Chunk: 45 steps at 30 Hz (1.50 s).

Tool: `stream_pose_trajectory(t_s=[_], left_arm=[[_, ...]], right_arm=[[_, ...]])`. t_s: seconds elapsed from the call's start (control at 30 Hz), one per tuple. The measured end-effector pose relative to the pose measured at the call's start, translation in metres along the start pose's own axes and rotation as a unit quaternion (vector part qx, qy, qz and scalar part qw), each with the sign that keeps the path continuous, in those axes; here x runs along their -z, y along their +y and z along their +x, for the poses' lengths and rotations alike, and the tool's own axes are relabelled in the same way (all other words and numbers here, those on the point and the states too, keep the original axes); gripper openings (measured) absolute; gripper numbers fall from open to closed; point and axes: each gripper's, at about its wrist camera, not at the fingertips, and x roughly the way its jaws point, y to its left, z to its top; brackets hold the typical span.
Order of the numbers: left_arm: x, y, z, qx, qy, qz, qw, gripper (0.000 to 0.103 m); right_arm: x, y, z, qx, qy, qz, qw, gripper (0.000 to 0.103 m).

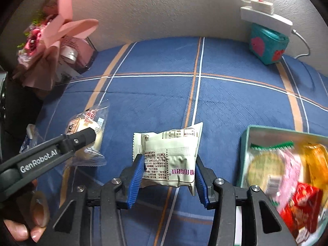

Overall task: Organize snacks
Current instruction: 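Carry the biscuit pack and cream bun into the white tray and open both grippers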

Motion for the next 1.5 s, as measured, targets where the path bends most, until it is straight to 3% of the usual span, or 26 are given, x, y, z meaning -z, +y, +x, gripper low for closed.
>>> stream_pose_trajectory(t_s=[0.53,0.87,1.13,1.5], left_arm=[[0.066,-0.010,-0.036,-0.021,-0.034,-0.023,0.9989,0.052],[0.098,-0.011,-0.064,0.000,-0.058,-0.029,0.9979,0.052],[0.111,-0.030,-0.075,0.018,-0.065,0.002,0.9977,0.052],[0.127,-0.079,-0.076,0.034,-0.059,0.074,0.9949,0.052]], right_arm=[[0.052,-0.003,-0.048,-0.002,-0.021,0.028,0.999,0.050],[0.086,-0.014,-0.078,0.012,-0.032,0.052,0.998,0.050],[0.107,-0.033,-0.105,0.022,-0.044,0.067,0.996,0.050],[0.104,-0.087,-0.124,0.025,-0.055,0.131,0.989,0.051]])
